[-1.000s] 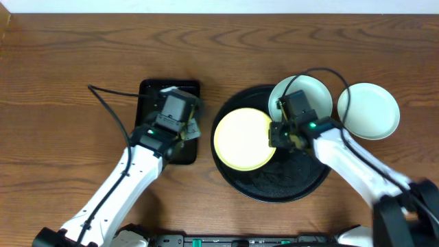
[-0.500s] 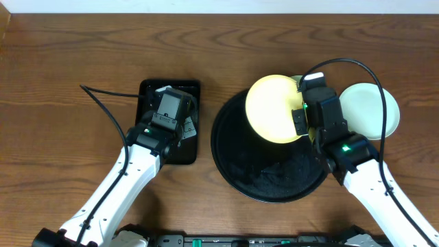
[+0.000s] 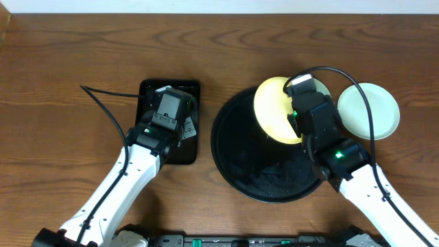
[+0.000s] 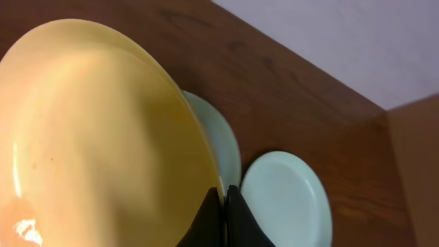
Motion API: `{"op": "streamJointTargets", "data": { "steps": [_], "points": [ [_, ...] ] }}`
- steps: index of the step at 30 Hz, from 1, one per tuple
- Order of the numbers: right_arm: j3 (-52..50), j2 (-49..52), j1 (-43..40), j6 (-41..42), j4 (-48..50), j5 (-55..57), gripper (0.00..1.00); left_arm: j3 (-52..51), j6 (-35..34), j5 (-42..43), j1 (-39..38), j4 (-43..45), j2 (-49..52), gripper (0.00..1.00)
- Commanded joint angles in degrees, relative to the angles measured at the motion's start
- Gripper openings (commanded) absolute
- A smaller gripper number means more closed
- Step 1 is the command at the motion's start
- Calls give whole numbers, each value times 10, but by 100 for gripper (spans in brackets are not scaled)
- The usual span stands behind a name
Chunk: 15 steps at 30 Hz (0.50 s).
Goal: Clean dirty plates on tray and stack at the side
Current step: 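Lift the yellow plate with the right gripper onto the cleaned blue plate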
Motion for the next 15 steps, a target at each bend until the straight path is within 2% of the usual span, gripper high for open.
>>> {"op": "streamJointTargets", "data": {
  "steps": [1, 4, 7, 15],
  "points": [
    [5, -8, -26, 66, 2, 32, 1, -3, 8, -11, 3, -1, 1, 7],
    [5, -8, -66, 142, -5, 14, 1, -3, 8, -11, 3, -1, 1, 7],
    [5, -7, -127, 201, -12, -49, 1, -3, 8, -11, 3, -1, 1, 8],
    [5, 19, -338, 310, -15, -229, 1, -3, 8, -11, 3, -1, 1, 8]
  ]
}}
